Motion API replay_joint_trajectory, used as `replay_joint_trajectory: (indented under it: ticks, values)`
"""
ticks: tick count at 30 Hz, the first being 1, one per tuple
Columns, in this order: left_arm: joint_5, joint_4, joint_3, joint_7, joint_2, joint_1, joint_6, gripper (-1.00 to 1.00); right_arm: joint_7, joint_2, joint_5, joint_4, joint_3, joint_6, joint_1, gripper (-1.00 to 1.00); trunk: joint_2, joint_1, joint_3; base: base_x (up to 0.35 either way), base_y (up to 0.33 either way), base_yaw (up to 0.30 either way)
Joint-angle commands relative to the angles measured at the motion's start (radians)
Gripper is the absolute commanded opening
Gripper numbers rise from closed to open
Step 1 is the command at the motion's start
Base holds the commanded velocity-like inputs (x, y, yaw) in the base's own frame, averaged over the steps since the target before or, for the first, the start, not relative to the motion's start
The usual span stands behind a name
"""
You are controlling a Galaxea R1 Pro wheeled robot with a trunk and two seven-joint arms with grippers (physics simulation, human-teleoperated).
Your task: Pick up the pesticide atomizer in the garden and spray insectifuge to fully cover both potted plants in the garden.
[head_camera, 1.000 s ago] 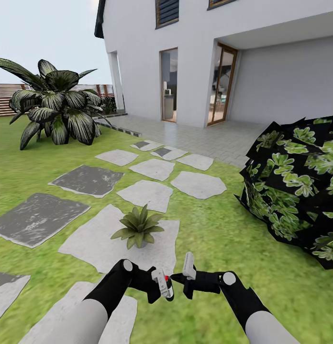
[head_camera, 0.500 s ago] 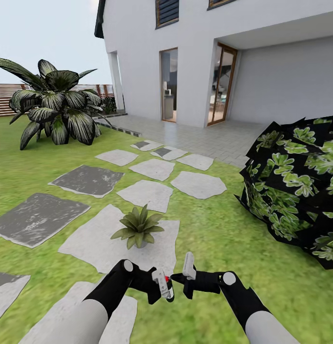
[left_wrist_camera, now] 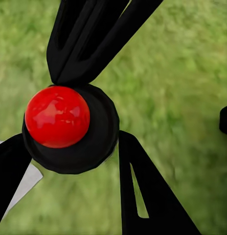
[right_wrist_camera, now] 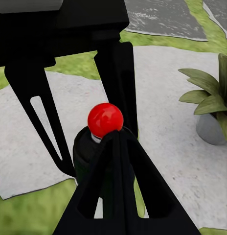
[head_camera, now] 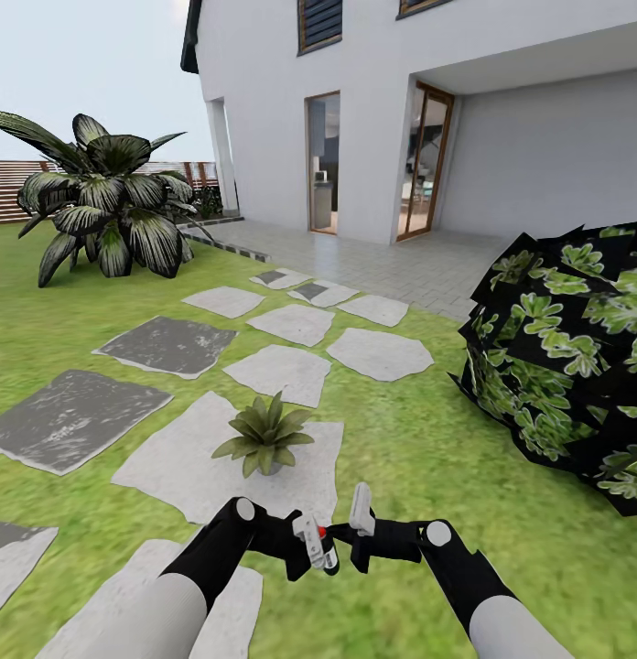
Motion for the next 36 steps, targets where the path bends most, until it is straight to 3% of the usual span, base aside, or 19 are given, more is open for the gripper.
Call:
replay_joint_trajectory:
  ticks: [1, 21, 33, 36]
  values:
    - [-0.003, -0.002, 0.000, -0.003, 0.000, 0.000, -0.002, -1.00, 0.001, 0.000, 0.006, -0.001, -0.002, -0.003, 0.000, -1.00, 0.000, 0.000, -0.001, 0.000, 0.000, 0.000]
    - [-0.015, -0.001, -0.005, -0.002, 0.003, 0.003, -0.006, -1.00, 0.001, 0.000, 0.006, 0.000, -0.002, -0.003, 0.000, -1.00, 0.000, 0.000, -0.001, 0.000, 0.000, 0.000]
    - [-0.022, -0.003, -0.005, -0.005, 0.172, 0.003, 0.002, -1.00, 0.001, 0.000, 0.006, 0.000, -0.001, -0.003, 0.000, -1.00, 0.000, 0.000, -0.001, 0.000, 0.000, 0.000]
    - [-0.021, -0.003, -0.004, -0.007, 0.232, 0.006, -0.004, -1.00, 0.001, 0.000, 0.006, 0.001, -0.001, -0.003, 0.000, -1.00, 0.000, 0.000, -0.001, 0.000, 0.000, 0.000]
